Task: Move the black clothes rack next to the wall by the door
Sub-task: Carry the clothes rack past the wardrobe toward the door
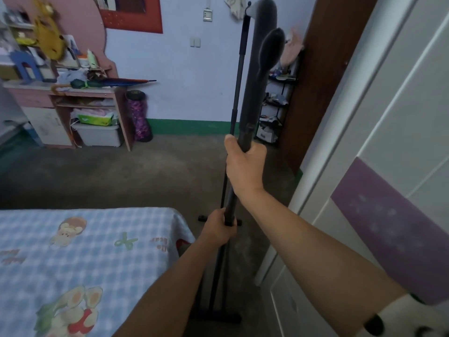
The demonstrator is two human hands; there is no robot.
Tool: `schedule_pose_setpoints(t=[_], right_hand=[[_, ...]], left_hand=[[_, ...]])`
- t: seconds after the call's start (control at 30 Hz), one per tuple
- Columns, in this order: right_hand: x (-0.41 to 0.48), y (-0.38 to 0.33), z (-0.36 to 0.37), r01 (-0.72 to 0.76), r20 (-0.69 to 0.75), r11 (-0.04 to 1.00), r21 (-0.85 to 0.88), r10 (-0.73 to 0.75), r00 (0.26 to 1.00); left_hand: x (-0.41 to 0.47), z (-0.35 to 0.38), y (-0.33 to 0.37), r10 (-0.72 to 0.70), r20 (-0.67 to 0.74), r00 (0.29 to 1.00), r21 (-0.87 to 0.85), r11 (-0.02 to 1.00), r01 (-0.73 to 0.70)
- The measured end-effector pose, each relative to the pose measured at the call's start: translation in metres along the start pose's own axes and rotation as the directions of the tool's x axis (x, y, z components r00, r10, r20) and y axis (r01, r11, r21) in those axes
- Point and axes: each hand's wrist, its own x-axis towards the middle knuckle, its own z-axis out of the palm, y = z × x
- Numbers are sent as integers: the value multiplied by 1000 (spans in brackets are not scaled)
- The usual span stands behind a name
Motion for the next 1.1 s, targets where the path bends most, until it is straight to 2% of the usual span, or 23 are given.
schedule_pose_setpoints(t=[0.57, 0.93, 1.1], right_hand=[[178, 67, 9, 0, -67, 999, -37, -2, 998], [295, 109, 6, 4, -131, 999, -47, -10, 991], [346, 128, 10, 13, -199, 994, -105, -34, 979]], left_hand=[[197, -16, 16, 15, 95, 995, 7, 1000, -16], [326, -14, 27, 61, 137, 989, -3, 998, -61], [385, -20, 31, 102, 205, 973, -2, 995, -104]])
